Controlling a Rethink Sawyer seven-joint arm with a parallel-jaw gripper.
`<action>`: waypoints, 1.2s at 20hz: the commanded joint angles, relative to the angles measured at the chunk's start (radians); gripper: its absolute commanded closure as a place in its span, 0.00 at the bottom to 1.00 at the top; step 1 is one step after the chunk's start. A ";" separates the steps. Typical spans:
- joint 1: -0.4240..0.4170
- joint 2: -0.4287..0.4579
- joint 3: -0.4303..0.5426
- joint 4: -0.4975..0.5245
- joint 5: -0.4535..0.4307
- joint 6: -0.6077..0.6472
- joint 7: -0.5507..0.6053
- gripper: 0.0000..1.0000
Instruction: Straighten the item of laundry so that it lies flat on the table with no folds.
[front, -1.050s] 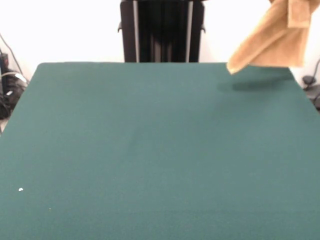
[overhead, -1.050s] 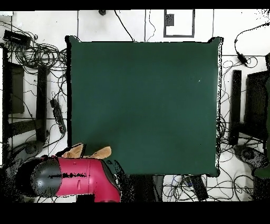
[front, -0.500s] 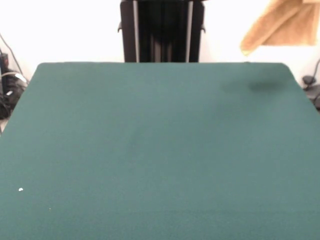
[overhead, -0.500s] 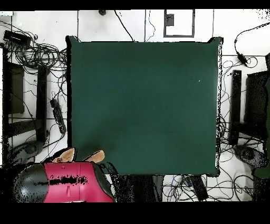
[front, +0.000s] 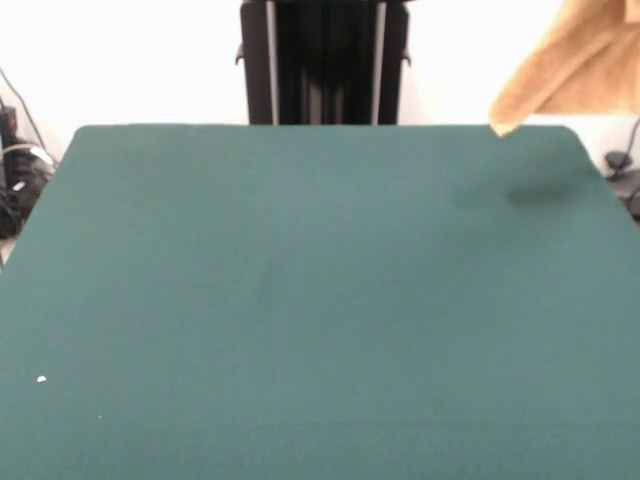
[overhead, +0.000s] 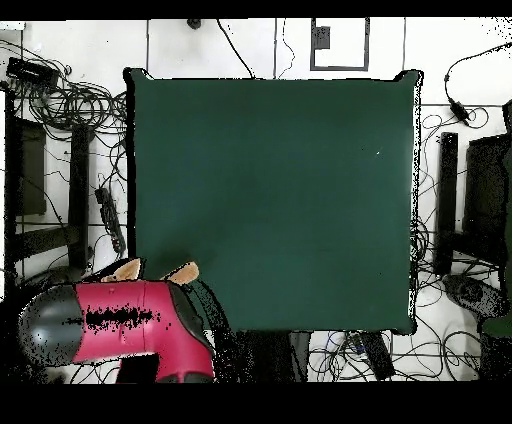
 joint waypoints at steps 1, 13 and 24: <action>-0.018 0.162 0.049 -0.138 -0.054 -0.055 0.147 1.00; -0.094 0.248 0.070 -0.328 -0.261 -0.108 -0.058 1.00; -0.198 0.276 0.169 -0.414 -0.408 -0.199 -0.225 1.00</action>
